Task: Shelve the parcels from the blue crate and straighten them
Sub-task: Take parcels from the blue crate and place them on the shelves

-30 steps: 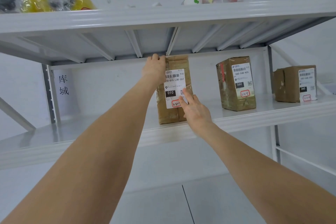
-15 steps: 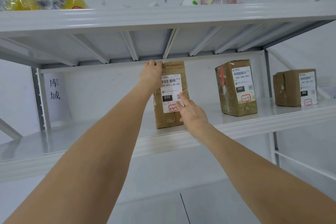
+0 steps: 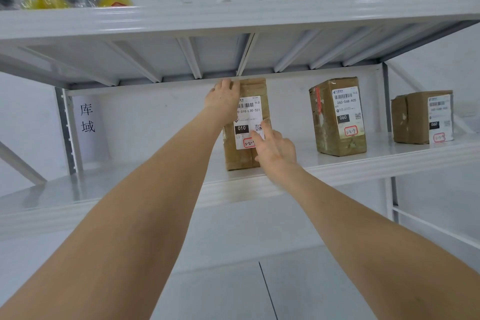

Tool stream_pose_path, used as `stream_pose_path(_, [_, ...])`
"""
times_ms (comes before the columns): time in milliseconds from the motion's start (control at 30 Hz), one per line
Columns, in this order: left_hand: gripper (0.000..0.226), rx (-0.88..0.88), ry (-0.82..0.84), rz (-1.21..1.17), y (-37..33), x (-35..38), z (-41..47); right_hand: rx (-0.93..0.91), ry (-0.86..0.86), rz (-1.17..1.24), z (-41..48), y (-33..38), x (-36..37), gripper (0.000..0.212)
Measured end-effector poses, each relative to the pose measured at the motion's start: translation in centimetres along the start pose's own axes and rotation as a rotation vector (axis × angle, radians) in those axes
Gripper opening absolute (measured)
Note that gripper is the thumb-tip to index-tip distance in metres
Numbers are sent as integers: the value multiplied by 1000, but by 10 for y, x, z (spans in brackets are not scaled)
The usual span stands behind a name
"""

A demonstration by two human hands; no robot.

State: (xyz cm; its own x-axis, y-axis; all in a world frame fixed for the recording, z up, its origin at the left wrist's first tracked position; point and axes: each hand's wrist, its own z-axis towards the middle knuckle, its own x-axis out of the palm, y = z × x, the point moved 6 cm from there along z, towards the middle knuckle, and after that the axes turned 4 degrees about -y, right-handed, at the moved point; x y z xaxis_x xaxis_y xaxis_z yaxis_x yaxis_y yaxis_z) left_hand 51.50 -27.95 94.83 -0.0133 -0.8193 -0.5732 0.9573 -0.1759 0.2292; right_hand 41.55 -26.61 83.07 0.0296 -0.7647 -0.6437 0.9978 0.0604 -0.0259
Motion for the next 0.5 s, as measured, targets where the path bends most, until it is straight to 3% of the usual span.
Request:
stream_pose_path(300, [84, -35, 67, 33, -13, -19, -47, -4, -35, 61, -28, 6, -25, 51])
stream_pose_path(500, [75, -41, 150, 52, -37, -22, -104, 23, 3, 73, -77, 0, -28, 58])
